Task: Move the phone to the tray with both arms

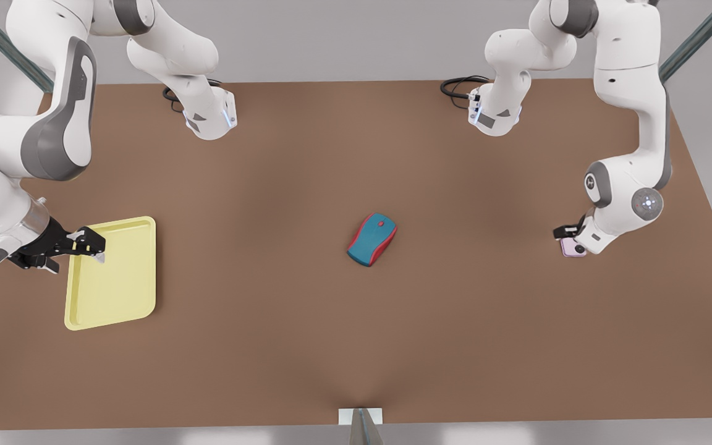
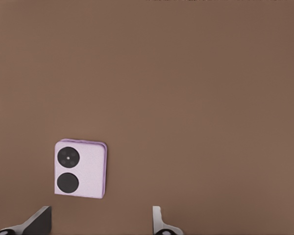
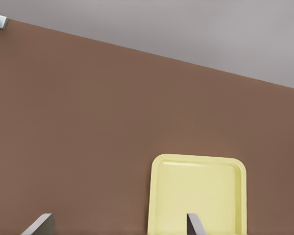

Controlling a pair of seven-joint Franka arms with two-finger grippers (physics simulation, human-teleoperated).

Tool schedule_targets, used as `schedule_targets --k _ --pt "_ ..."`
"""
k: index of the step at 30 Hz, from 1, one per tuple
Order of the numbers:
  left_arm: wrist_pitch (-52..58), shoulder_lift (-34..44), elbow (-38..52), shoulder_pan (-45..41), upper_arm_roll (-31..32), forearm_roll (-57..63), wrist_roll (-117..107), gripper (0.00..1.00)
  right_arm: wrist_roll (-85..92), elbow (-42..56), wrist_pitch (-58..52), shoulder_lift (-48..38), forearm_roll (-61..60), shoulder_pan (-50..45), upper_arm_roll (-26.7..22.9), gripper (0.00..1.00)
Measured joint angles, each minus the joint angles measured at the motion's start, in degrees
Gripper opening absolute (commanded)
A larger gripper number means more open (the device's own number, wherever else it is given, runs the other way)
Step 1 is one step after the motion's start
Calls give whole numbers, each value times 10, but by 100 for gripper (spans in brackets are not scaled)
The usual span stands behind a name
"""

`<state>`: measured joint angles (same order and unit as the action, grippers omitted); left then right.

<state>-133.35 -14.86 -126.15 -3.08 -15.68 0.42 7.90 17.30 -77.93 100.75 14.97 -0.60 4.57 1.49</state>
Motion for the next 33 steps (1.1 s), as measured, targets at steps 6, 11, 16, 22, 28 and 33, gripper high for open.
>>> schedule_targets --k 6,11,16,22,28,33 --pt "-76 -52 -3 28 -4 -4 19 100 7 -1 1 0 0 0 0 100" --pt "-103 -77 -3 46 -2 -35 45 100 12 0 1 0 0 0 0 100" --pt "-114 -90 -1 49 -2 -51 85 100 15 0 1 -1 1 0 0 100" --pt "-120 -106 2 55 -1 -66 126 100 18 0 1 0 1 0 0 100" --pt "-126 -130 14 55 2 -80 158 100 20 -1 2 0 1 0 0 100" --pt "-128 -139 22 55 4 -89 177 86 22 0 2 0 1 0 0 100"
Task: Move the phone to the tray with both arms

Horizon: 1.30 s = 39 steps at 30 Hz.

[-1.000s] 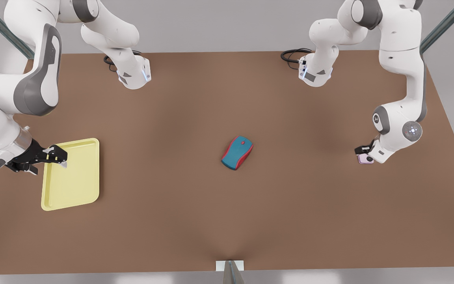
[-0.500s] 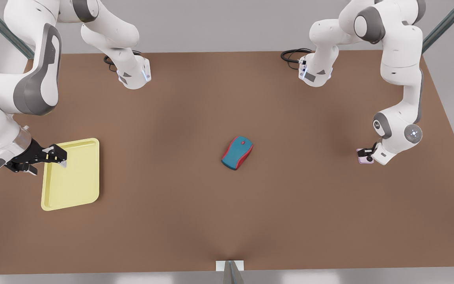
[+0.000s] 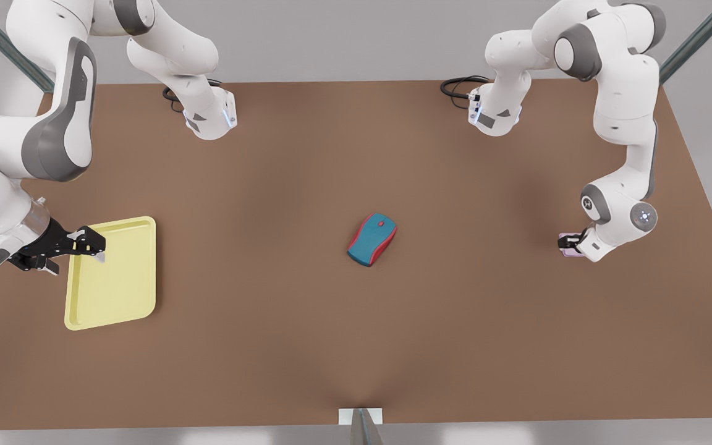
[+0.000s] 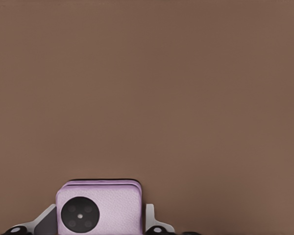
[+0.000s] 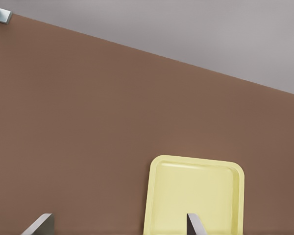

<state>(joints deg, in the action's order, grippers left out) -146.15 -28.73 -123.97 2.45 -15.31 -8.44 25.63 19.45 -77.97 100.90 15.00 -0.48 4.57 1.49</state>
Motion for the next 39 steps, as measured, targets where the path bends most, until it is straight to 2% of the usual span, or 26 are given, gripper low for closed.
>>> schedule_targets --k 6,18,23,32,39 --pt "-1 -1 0 0 1 -4 17 82 1 0 0 0 0 0 0 100" --pt "-1 -7 3 0 2 -4 35 80 3 0 0 0 0 0 0 100" --pt "18 -2 46 -14 27 -16 38 79 3 1 0 0 0 0 0 100" --pt "117 -7 186 -283 45 -30 -45 79 4 0 0 0 0 0 0 100" --pt "185 -118 412 -396 120 -32 -213 79 4 0 0 0 1 0 0 100"
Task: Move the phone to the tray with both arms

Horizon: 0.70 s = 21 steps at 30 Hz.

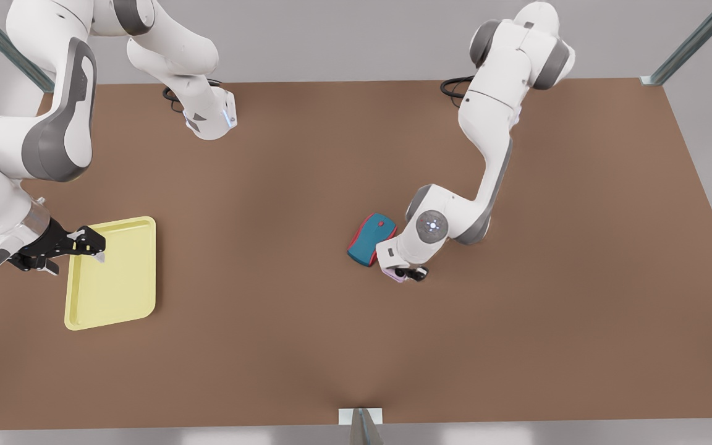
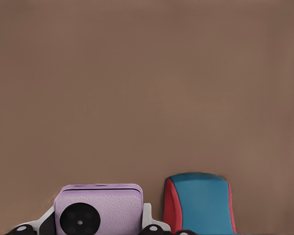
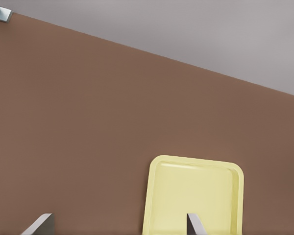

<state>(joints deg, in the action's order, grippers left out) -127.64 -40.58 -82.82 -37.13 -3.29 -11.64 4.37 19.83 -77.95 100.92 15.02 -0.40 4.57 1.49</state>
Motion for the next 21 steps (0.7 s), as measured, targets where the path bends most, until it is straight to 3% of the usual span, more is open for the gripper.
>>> schedule_targets --k 10,21 --pt "53 -179 300 -87 27 3 -263 79 0 0 0 1 0 0 0 100" --pt "-129 -281 337 -151 27 19 -430 79 -24 46 -76 -31 6 24 -15 100"
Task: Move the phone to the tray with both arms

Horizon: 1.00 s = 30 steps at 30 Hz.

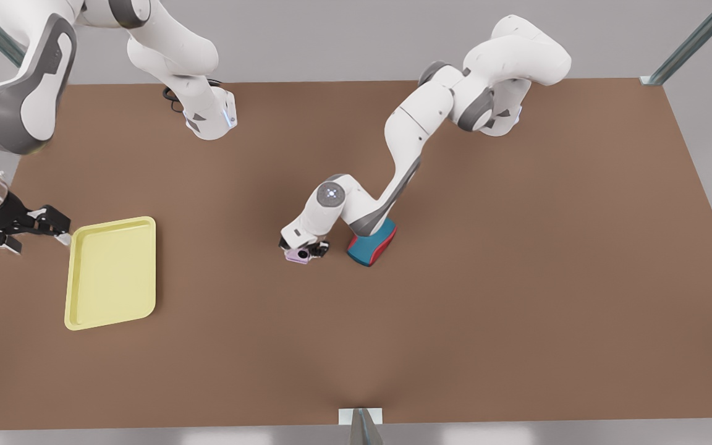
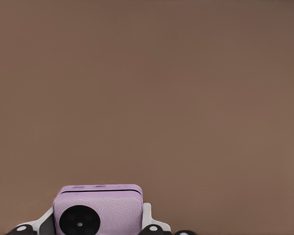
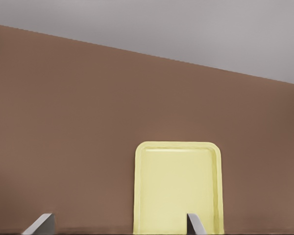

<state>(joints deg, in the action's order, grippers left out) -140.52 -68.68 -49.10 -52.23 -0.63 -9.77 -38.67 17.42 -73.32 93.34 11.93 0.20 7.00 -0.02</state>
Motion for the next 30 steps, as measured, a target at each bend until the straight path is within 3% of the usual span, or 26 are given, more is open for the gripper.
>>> schedule_targets --k 2,7,9,12,14,18,19,21,23,25,30 --pt "-16 -8 3 -6 0 5 -19 100 -12 9 -32 3 5 -2 1 100" --pt "-37 -9 4 -8 -1 9 -57 100 -36 -5 -70 21 5 -6 3 100" --pt "-18 5 3 -3 -6 10 -69 100 -45 -64 -64 -8 8 -2 23 100" --pt "107 102 -13 88 -10 7 -65 100 -56 -130 -52 -29 9 -18 47 100" --pt "201 190 -69 175 -21 7 -42 100 -65 -144 -47 -31 6 -28 50 100" --pt "371 305 -100 248 -145 6 35 100 -102 -173 -14 -9 2 -100 50 100" --pt "404 359 -129 287 -135 8 56 100 -116 -176 -2 5 -2 -123 50 100" --pt "455 490 -222 392 -33 55 95 100 -150 -165 28 61 -7 -173 51 100" --pt "501 567 -259 423 -2 88 130 100 -184 -163 63 101 -11 -199 52 100" --pt "534 591 -270 428 3 105 162 100 -221 -164 96 128 -22 -219 51 100" --pt "579 557 -251 436 -48 92 229 100 -321 -186 171 163 -34 -270 51 100"
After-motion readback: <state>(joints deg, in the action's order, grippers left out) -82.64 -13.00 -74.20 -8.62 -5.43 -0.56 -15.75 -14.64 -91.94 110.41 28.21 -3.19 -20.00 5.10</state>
